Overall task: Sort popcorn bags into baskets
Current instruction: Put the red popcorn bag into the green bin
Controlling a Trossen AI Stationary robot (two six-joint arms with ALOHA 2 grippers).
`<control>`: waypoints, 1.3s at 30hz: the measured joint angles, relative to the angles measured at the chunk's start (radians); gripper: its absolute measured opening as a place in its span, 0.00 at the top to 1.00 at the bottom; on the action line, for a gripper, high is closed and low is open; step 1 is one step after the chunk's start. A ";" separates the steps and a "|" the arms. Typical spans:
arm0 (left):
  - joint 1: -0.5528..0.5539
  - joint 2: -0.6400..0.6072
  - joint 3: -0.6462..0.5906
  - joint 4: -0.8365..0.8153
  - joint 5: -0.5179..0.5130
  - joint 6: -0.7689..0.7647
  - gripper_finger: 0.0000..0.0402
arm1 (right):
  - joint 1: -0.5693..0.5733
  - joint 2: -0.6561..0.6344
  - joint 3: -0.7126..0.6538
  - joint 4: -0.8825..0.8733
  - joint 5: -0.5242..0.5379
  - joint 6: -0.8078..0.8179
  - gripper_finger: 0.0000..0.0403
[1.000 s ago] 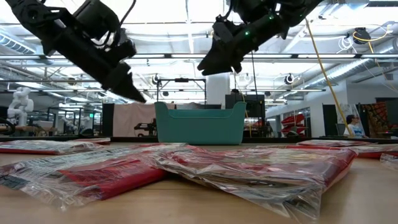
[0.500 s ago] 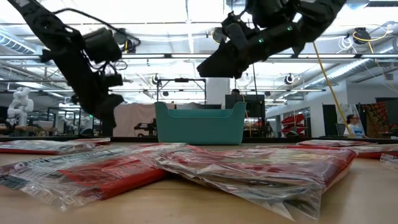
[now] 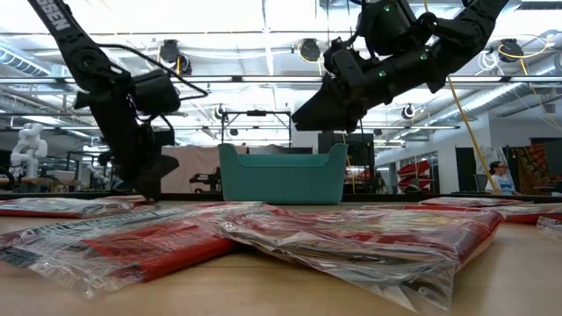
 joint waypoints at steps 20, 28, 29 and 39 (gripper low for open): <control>-0.007 0.094 -0.001 0.073 -0.173 0.127 0.97 | 0.041 0.000 0.000 0.085 0.003 0.004 0.55; -0.110 -0.094 -0.002 0.013 -0.163 0.150 0.99 | 0.113 0.000 0.000 0.114 0.159 0.053 0.55; -0.122 -0.135 -0.002 0.013 -0.163 0.150 0.99 | 0.123 0.000 0.000 0.120 0.189 0.053 0.55; -0.196 -0.524 -0.002 0.048 -0.170 0.142 0.99 | 0.194 0.010 0.002 0.222 0.437 0.049 0.55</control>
